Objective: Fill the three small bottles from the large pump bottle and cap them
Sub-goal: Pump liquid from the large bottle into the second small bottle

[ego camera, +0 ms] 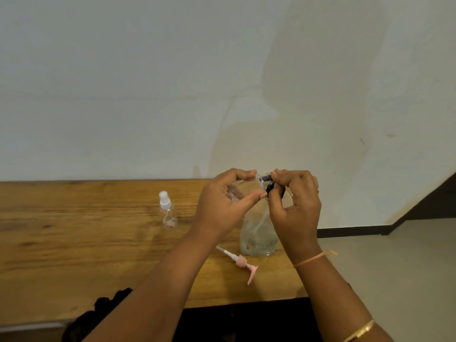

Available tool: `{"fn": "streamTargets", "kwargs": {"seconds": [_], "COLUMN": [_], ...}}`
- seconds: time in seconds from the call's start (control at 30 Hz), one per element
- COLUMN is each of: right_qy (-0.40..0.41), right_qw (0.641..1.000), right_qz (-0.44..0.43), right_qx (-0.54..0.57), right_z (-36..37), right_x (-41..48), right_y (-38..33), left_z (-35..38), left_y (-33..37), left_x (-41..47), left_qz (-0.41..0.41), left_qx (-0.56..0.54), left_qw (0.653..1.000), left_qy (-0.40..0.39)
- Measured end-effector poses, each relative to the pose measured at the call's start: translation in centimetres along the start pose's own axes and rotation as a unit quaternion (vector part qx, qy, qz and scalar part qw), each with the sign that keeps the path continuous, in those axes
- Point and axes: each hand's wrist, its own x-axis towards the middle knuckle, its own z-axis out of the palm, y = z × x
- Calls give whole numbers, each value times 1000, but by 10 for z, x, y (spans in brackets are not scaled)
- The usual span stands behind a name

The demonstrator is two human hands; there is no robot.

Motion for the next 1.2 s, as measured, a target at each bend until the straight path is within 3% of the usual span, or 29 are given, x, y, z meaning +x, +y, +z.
{"fn": "streamTargets", "kwargs": {"seconds": [0.27, 0.53, 0.87, 1.2], "right_qy": [0, -4, 2, 3], "right_qw": [1000, 1000, 1000, 1000], "right_qz": [-16, -11, -15, -17], "right_qx": [-13, 3, 14, 5], "right_z": [-13, 0, -14, 0], "right_x": [7, 1, 6, 1], "right_y": [-9, 2, -8, 1], "left_z": [-2, -2, -3, 1], "left_y": [10, 2, 8, 0], "left_x": [0, -2, -1, -4], "left_qz": [41, 17, 51, 13], "left_qx": [18, -6, 9, -23], "left_qw": [999, 1000, 999, 1000], "left_qy": [1, -11, -13, -2]}}
